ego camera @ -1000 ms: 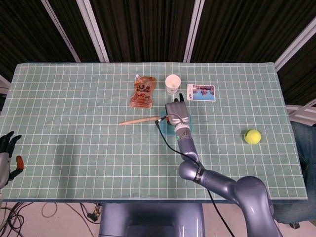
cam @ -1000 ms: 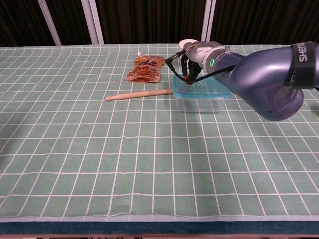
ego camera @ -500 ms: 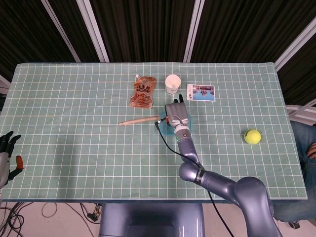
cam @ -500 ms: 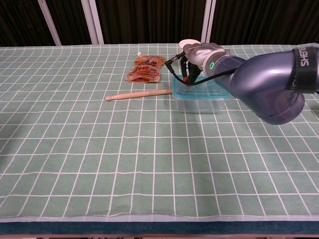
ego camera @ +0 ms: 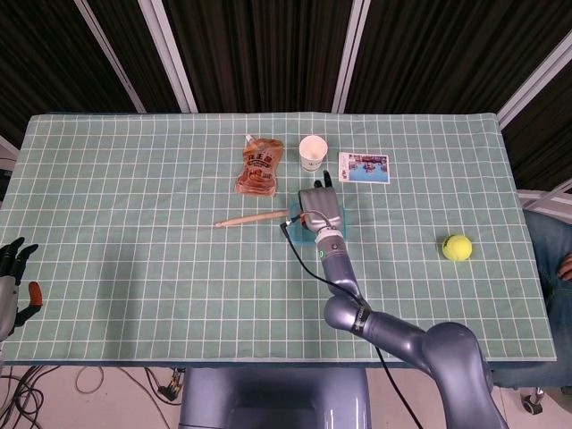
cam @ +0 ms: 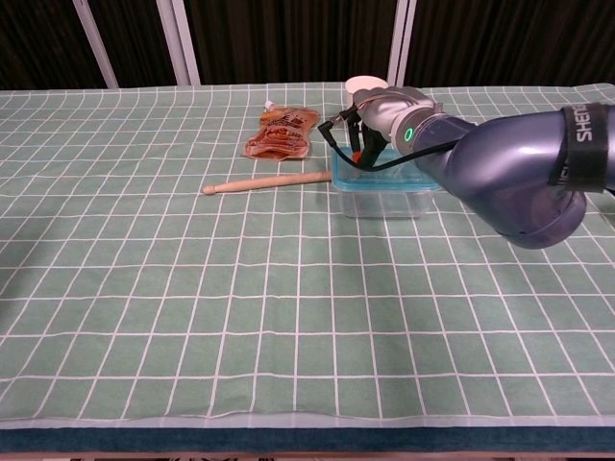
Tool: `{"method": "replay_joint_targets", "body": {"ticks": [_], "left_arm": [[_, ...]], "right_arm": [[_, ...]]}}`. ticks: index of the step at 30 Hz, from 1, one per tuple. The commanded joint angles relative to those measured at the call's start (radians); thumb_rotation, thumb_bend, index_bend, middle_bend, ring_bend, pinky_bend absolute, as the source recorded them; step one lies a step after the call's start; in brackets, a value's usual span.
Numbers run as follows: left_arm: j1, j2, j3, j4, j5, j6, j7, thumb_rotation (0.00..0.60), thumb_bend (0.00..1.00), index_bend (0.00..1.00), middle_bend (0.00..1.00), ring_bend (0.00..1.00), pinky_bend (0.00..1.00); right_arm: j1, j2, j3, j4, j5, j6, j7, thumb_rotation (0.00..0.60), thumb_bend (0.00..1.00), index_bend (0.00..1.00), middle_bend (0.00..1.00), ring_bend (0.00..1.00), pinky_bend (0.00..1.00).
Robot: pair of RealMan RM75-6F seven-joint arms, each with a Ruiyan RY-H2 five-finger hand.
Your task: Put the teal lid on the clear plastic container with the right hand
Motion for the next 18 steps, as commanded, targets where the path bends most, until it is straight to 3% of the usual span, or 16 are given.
{"method": "replay_joint_targets", "body": {"ticks": [1,18], "left_arm": [[0.000,0.000,0.000,0.000,0.000,0.001,0.000,0.600,0.66,0.11,0.00,0.00,0.00],[0.000,-0.002,0.000,0.002,-0.001,-0.001,0.002,0.600,0.66,0.11,0.00,0.00,0.00]], "right_arm": [[-0.002,-0.002,-0.001,-0.001,-0.002,0.000,0.000,0.600,0.48,0.77,0.58,0.25,0.00],[-0.006,-0.011,-0.002,-0.003,-0.004,-0.003,-0.011,0.600,0.48,0.77,0.58,0.25,0.00]]}}
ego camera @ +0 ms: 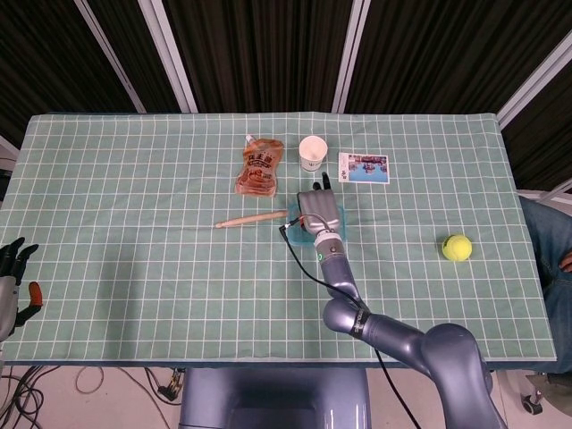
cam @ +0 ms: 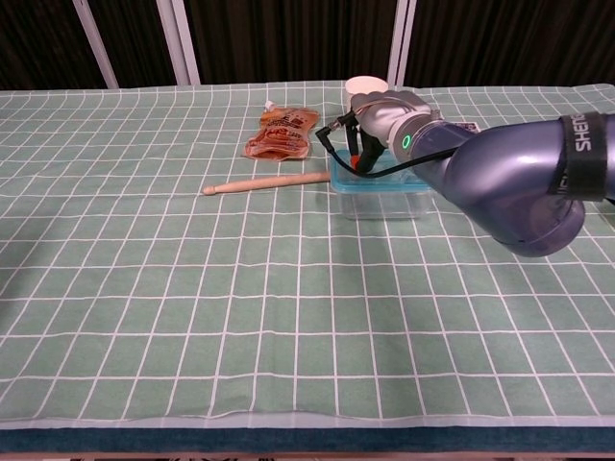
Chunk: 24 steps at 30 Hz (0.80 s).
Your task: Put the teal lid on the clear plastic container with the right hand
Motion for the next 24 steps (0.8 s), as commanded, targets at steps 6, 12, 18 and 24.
{"method": "replay_joint_targets", "body": {"ticks": [6,12,18,24], "left_arm": [[0.000,-0.001,-0.001,0.001,-0.001,0.000,-0.001,0.600,0.66,0.11,0.00,0.00,0.00],[0.000,0.000,0.000,0.001,-0.001,0.000,-0.001,0.600,0.66,0.11,0.00,0.00,0.00],[0.001,0.000,0.000,0.001,0.000,0.001,-0.002,0.600,0.66,0.11,0.00,0.00,0.00],[0.001,0.001,0.000,0.001,0.001,0.001,-0.003,0.600,0.66,0.11,0.00,0.00,0.00]], "right_arm": [[0.003,-0.006,-0.004,0.010,0.000,-0.005,-0.012,0.600,0.48,0.78,0.58,0.25,0.00],[0.003,-0.008,-0.011,0.007,-0.013,0.000,-0.020,0.600,0.48,0.78,0.58,0.25,0.00],[0.005,-0.010,-0.016,0.003,-0.034,0.013,-0.025,0.600,0.48,0.79,0.58,0.25,0.00],[0.009,-0.014,-0.020,0.001,-0.056,0.027,-0.033,0.600,0.48,0.79,0.58,0.25,0.00]]}}
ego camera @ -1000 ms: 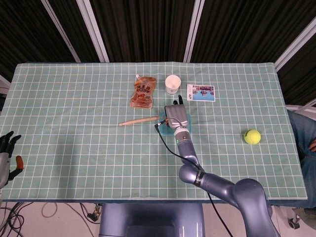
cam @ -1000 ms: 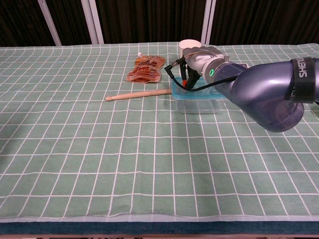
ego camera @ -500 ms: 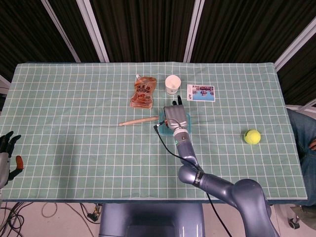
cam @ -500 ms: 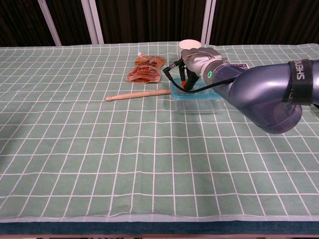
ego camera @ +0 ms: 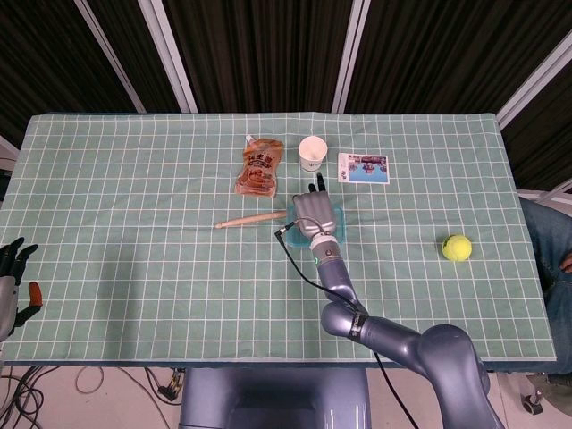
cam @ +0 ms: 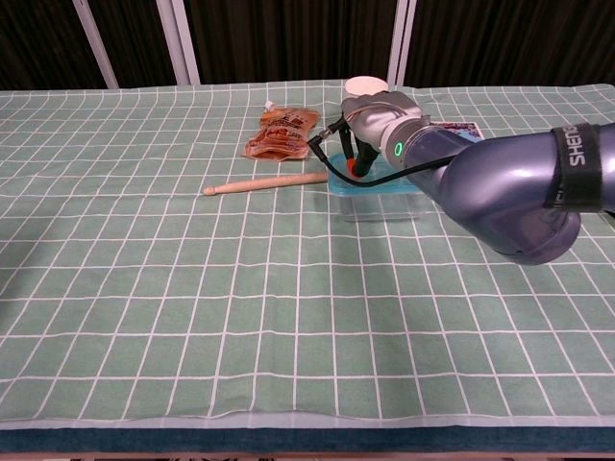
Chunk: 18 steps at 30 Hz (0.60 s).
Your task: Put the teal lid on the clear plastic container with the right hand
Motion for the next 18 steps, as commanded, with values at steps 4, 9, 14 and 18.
{"method": "replay_joint_targets", "body": {"ticks": [4,9,14,18], "left_arm": [[0.000,0.000,0.000,0.000,0.000,0.001,-0.002,0.600,0.66,0.11,0.00,0.00,0.00],[0.000,0.001,0.000,0.000,0.000,0.000,-0.003,0.600,0.66,0.11,0.00,0.00,0.00],[0.000,0.001,0.001,0.001,0.002,-0.001,-0.002,0.600,0.66,0.11,0.00,0.00,0.00],[0.002,0.000,0.002,0.001,0.007,0.004,-0.002,0.600,0.66,0.11,0.00,0.00,0.00]], "right_arm": [[0.004,-0.007,-0.005,0.003,-0.018,0.012,-0.011,0.600,0.48,0.79,0.58,0.25,0.00],[0.003,-0.009,0.009,-0.001,-0.017,0.019,-0.004,0.600,0.48,0.79,0.58,0.25,0.00],[-0.009,0.026,0.051,-0.044,-0.055,0.051,0.072,0.600,0.48,0.52,0.44,0.19,0.00],[-0.037,0.092,0.096,-0.121,-0.087,0.096,0.144,0.600,0.48,0.38,0.32,0.13,0.00]]}}
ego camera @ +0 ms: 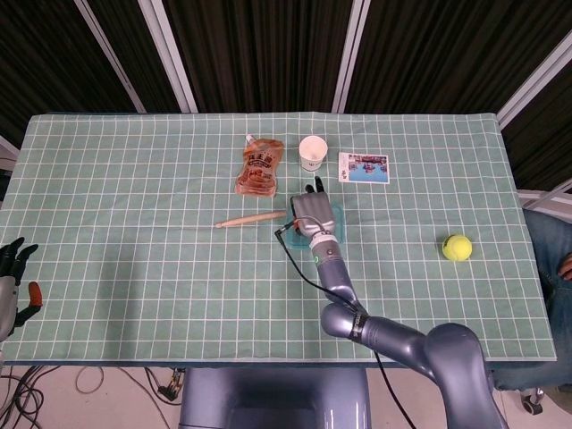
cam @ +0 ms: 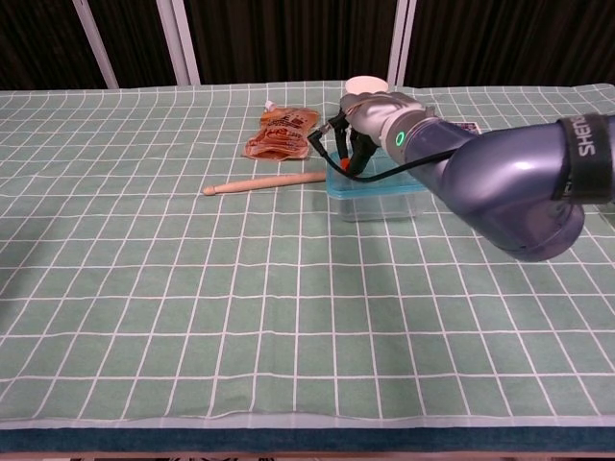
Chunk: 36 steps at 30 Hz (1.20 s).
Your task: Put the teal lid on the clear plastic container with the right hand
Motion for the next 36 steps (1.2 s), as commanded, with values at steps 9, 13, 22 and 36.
{"method": "replay_joint_targets", "body": {"ticks": [9,13,22,36], "left_arm": [[0.002,-0.002,0.001,0.001,0.003,0.006,0.006,0.600,0.66,0.11,0.00,0.00,0.00],[0.004,-0.004,0.002,0.004,0.009,0.012,0.007,0.600,0.66,0.11,0.00,0.00,0.00],[0.005,-0.012,0.004,0.016,0.040,0.032,0.005,0.600,0.66,0.11,0.00,0.00,0.00],[0.004,-0.026,0.023,0.067,0.154,0.083,-0.005,0.600,0.66,0.11,0.00,0.00,0.00]], "right_arm": [[-0.141,0.278,0.070,-0.371,-0.022,0.122,0.085,0.600,0.32,0.13,0.14,0.05,0.00],[-0.215,0.396,0.064,-0.529,-0.026,0.159,0.109,0.600,0.28,0.10,0.10,0.03,0.00],[-0.453,0.625,-0.013,-0.790,-0.251,0.312,0.310,0.600,0.27,0.09,0.09,0.02,0.00],[-0.826,0.763,-0.313,-0.723,-0.755,0.600,0.730,0.600,0.27,0.08,0.08,0.00,0.00]]}}
